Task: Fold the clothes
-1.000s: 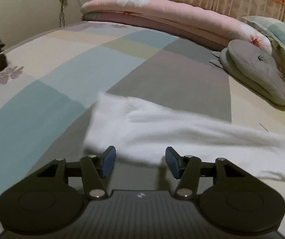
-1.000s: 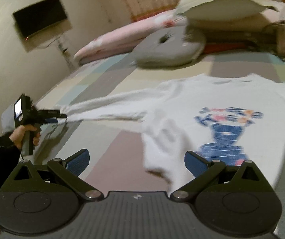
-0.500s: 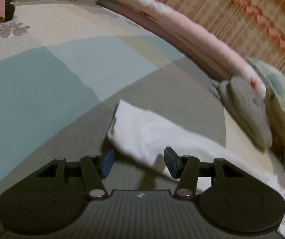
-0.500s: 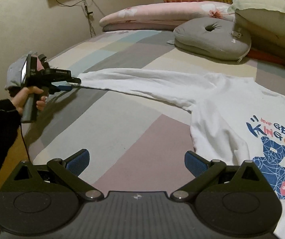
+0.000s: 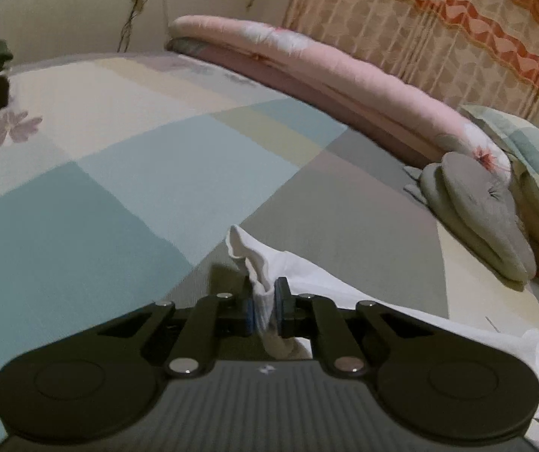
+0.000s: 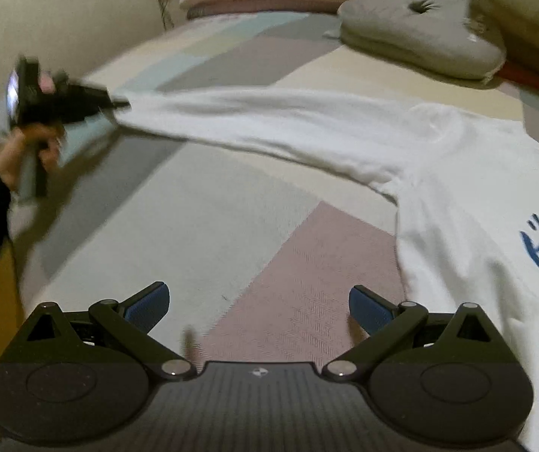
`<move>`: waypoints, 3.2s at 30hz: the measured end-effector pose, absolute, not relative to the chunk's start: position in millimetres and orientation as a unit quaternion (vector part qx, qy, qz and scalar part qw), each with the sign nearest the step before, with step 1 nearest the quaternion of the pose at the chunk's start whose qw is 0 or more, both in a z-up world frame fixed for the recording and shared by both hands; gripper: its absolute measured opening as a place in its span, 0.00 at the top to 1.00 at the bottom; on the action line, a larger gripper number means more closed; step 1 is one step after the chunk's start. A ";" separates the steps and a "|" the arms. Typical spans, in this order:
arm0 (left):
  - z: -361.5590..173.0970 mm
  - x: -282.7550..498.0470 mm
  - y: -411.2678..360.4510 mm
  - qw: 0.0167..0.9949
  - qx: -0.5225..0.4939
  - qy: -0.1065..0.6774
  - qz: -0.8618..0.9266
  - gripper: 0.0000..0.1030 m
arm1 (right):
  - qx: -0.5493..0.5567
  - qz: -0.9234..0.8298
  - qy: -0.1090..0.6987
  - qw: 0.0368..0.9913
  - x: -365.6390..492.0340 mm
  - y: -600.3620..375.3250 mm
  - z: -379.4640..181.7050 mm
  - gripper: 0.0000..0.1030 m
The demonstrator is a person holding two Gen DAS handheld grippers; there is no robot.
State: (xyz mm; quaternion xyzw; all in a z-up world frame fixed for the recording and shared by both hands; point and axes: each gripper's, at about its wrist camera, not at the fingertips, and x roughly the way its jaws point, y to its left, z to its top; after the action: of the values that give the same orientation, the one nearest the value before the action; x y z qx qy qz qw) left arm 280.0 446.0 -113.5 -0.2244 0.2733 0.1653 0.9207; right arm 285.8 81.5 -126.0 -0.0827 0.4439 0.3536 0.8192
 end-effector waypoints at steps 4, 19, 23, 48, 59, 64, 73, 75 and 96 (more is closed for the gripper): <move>-113.6 282.2 445.8 0.920 -0.197 0.294 0.170 0.84 | -0.111 0.348 0.432 0.825 281.3 85.7 -142.4 0.00; -65.3 271.6 395.1 0.920 0.003 0.348 0.180 0.70 | -0.058 0.394 0.472 0.787 297.1 72.3 -104.5 0.00; -60.3 286.0 360.3 0.930 0.020 0.346 0.123 0.57 | -0.009 0.410 0.439 0.800 323.2 53.8 -64.5 0.00; -107.1 407.9 267.9 0.924 0.063 0.375 0.052 0.57 | -0.266 0.361 0.339 0.827 496.4 139.2 -108.8 0.12; -104.9 359.8 254.5 0.921 0.101 0.376 0.022 0.56 | -0.301 0.400 0.336 0.798 442.6 115.5 -130.7 0.15; -81.0 377.1 251.9 0.937 0.044 0.346 -0.001 0.56 | -0.237 0.428 0.319 0.811 443.8 105.9 -108.2 0.15; -103.8 412.4 221.2 0.931 -0.019 0.358 -0.062 0.60 | -0.208 0.464 0.327 0.797 450.9 93.8 -107.1 0.15; -112.9 407.8 213.4 0.928 -0.024 0.363 -0.082 0.61 | -0.202 0.461 0.340 0.794 453.2 82.8 -107.3 0.17; -101.7 342.2 208.6 0.922 -0.023 0.366 -0.125 0.57 | -0.194 0.479 0.326 0.792 525.6 107.6 -102.2 0.47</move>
State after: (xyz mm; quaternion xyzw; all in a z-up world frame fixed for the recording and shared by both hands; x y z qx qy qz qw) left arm 342.2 208.6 -101.7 -0.0231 0.3659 -0.1249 0.9220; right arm 525.6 107.6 -102.2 -0.1936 0.3261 0.4787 0.7918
